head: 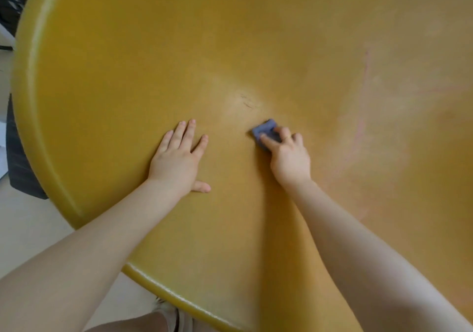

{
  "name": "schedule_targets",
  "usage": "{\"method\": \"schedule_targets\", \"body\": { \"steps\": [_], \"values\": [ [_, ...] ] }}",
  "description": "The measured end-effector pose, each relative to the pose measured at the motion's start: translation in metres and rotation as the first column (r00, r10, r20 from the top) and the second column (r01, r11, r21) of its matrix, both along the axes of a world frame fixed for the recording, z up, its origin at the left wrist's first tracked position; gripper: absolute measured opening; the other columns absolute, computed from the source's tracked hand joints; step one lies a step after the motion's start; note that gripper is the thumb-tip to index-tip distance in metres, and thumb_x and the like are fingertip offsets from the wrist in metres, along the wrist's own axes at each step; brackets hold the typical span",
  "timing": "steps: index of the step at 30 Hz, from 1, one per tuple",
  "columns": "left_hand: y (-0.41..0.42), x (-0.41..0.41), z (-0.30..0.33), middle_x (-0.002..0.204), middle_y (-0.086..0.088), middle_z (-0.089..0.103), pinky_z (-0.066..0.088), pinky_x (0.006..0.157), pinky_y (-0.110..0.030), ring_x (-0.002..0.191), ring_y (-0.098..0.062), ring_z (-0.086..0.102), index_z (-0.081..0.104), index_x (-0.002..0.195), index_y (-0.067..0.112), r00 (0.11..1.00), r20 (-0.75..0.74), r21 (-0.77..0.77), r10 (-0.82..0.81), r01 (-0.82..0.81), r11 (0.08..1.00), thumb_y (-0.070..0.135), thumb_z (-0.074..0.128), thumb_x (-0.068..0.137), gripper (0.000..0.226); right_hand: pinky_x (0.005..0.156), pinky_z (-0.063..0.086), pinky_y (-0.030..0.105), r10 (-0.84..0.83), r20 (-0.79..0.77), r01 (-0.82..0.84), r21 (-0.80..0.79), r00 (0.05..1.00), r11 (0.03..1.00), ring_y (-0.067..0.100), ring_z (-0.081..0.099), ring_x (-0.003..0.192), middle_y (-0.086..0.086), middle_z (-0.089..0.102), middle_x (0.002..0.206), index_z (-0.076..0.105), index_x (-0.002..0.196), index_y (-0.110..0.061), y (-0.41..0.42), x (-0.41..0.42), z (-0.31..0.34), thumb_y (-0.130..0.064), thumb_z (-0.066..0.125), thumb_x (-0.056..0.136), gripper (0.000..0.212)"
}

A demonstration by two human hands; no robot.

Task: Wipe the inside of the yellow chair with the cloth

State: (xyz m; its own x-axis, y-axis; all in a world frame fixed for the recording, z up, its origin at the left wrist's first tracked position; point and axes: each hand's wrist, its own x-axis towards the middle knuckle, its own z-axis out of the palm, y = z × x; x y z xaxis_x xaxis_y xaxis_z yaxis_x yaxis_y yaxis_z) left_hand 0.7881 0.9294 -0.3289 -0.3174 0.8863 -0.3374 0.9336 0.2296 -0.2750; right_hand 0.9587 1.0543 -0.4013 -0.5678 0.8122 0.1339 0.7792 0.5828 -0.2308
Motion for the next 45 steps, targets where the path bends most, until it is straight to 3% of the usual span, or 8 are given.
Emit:
{"method": "schedule_targets", "body": {
  "steps": [5,10,16,22,28,35,38,45],
  "values": [
    [0.000,-0.002,-0.004,0.153,-0.012,-0.026,-0.009,0.115,-0.035,0.143,-0.026,-0.019,-0.008,0.150,0.024,1.000,0.009,0.020,0.004,-0.004,1.000,0.070,0.051,0.076,0.105,0.076,0.041,0.039,-0.170,-0.126,0.168,-0.023,0.977,0.985,0.034,0.039,0.100,0.012,0.042,0.134,0.053,0.128,-0.025,0.010,-0.012,-0.003,-0.001,0.041,0.088,0.048],
    [0.001,0.005,-0.004,0.155,-0.009,-0.022,-0.008,0.116,-0.037,0.144,-0.027,-0.016,-0.006,0.150,0.020,0.999,0.016,0.029,0.032,-0.033,0.999,0.069,0.053,0.075,0.107,0.059,0.050,0.035,0.077,-0.258,-0.086,-0.026,0.963,0.996,0.035,0.051,0.070,0.019,0.061,0.104,0.070,0.104,-0.017,-0.075,-0.006,-0.010,-0.005,0.034,0.072,0.050],
    [0.010,0.009,-0.004,0.157,-0.004,-0.016,-0.006,0.116,-0.036,0.145,-0.025,-0.013,-0.006,0.150,0.012,0.999,0.046,0.009,-0.013,0.013,1.000,0.067,0.057,0.074,0.113,0.062,0.049,0.034,0.267,-0.213,-0.282,-0.047,0.940,0.958,0.032,0.049,0.064,0.019,0.062,0.103,0.071,0.101,-0.017,-0.078,0.010,-0.008,-0.012,0.027,0.073,0.053],
    [0.007,0.004,-0.008,0.156,-0.003,-0.018,-0.007,0.116,-0.034,0.144,-0.023,-0.015,-0.007,0.150,0.014,0.998,0.059,0.029,-0.038,0.036,0.999,0.067,0.053,0.076,0.109,0.078,0.045,0.040,-0.053,-0.099,0.051,-0.017,0.994,0.999,0.038,0.044,0.094,0.018,0.049,0.125,0.064,0.117,-0.021,0.005,0.020,-0.005,-0.002,0.044,0.088,0.040],
    [0.004,0.002,-0.009,0.157,-0.002,-0.018,-0.008,0.116,-0.034,0.144,-0.023,-0.015,-0.005,0.150,0.015,0.996,0.077,0.051,-0.050,0.046,0.998,0.069,0.053,0.075,0.109,0.069,0.036,0.034,-0.183,-0.082,0.181,-0.031,0.980,0.983,0.033,0.039,0.101,0.012,0.044,0.130,0.056,0.124,-0.024,-0.018,-0.006,0.001,-0.004,0.041,0.090,0.043],
    [-0.020,0.000,0.026,0.158,-0.003,-0.011,0.003,0.117,-0.032,0.145,-0.021,-0.001,0.003,0.150,0.017,0.995,0.043,0.088,-0.094,0.089,0.992,0.059,0.063,0.074,0.106,0.054,0.047,0.032,0.145,-0.180,-0.174,-0.156,0.973,0.972,0.032,0.048,0.067,0.017,0.060,0.104,0.067,0.108,-0.020,-0.117,-0.020,0.003,-0.001,0.043,0.070,0.048],
    [-0.045,0.000,0.036,0.158,-0.004,-0.007,0.008,0.116,-0.033,0.144,-0.023,0.005,0.001,0.150,0.016,0.994,-0.015,0.025,-0.112,0.112,0.993,0.064,0.061,0.072,0.109,0.056,0.048,0.036,0.257,-0.154,-0.277,-0.130,0.954,0.952,0.035,0.047,0.072,0.018,0.058,0.112,0.065,0.114,-0.020,-0.095,-0.012,0.003,0.003,0.051,0.074,0.048],
    [-0.081,0.007,0.023,0.158,-0.006,-0.008,-0.001,0.117,-0.038,0.145,-0.024,-0.009,0.005,0.150,0.014,0.994,-0.089,-0.030,0.058,-0.060,0.998,0.078,0.046,0.070,0.110,0.075,0.041,0.035,-0.184,-0.063,0.169,-0.195,0.981,0.966,0.032,0.035,0.108,0.006,0.034,0.139,0.046,0.132,-0.032,-0.026,-0.020,0.009,-0.004,0.038,0.089,0.052]
  ]
}}
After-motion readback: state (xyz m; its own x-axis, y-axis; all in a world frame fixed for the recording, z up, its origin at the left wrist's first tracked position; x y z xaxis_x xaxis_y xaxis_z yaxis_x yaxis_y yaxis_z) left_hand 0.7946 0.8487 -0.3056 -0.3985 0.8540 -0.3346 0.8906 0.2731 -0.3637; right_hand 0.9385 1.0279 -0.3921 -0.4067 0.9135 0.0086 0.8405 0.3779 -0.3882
